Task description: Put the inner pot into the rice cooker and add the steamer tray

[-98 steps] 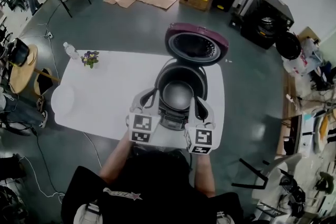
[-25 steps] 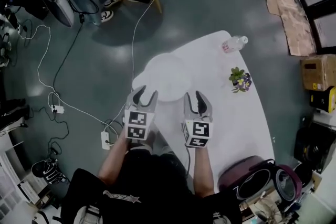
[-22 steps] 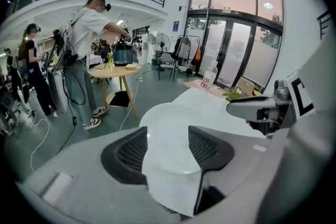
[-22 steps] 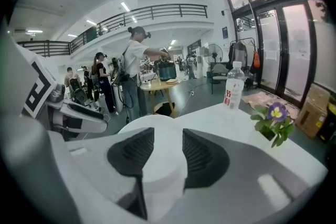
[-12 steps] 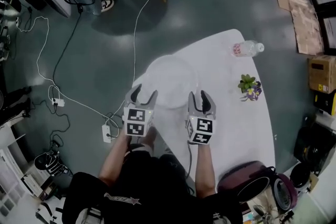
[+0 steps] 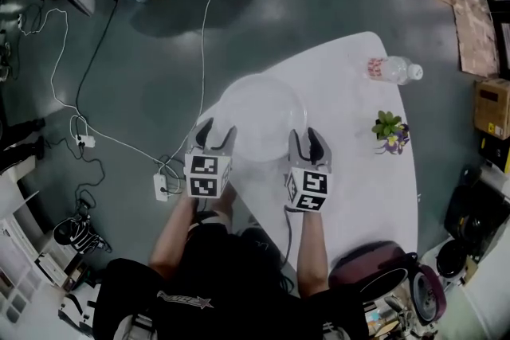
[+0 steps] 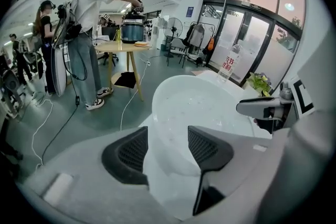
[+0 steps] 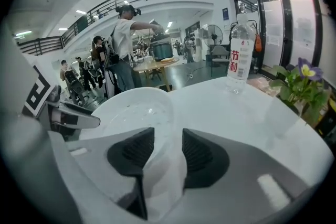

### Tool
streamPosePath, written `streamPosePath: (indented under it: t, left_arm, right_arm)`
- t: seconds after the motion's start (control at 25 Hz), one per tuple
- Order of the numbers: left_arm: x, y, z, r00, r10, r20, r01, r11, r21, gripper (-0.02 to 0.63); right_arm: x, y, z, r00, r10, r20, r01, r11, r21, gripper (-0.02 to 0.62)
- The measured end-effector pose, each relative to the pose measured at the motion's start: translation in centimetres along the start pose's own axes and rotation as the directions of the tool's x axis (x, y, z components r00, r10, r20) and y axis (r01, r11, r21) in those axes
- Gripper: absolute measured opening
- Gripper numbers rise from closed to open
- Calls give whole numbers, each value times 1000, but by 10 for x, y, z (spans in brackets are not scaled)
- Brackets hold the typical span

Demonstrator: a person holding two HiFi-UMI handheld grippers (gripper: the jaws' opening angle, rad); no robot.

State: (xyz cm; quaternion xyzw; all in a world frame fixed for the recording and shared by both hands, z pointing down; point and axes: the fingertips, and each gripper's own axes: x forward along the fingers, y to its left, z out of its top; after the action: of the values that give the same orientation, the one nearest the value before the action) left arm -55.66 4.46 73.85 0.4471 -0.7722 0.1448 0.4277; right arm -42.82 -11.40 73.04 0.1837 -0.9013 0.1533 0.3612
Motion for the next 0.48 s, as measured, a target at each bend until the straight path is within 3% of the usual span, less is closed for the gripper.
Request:
streamPosePath:
  t: [0.32, 0.48]
  left_arm:
    - [6, 0, -1, 1000, 11, -4, -11, 1000, 15, 137]
    - [4, 2, -1, 1000, 9, -5, -9, 1000, 7, 130]
  right_arm:
    - [4, 0, -3, 1000, -2, -10, 2, 1000, -5, 114]
    - [4, 2, -3, 1000, -7, -10, 7, 1000, 0, 103]
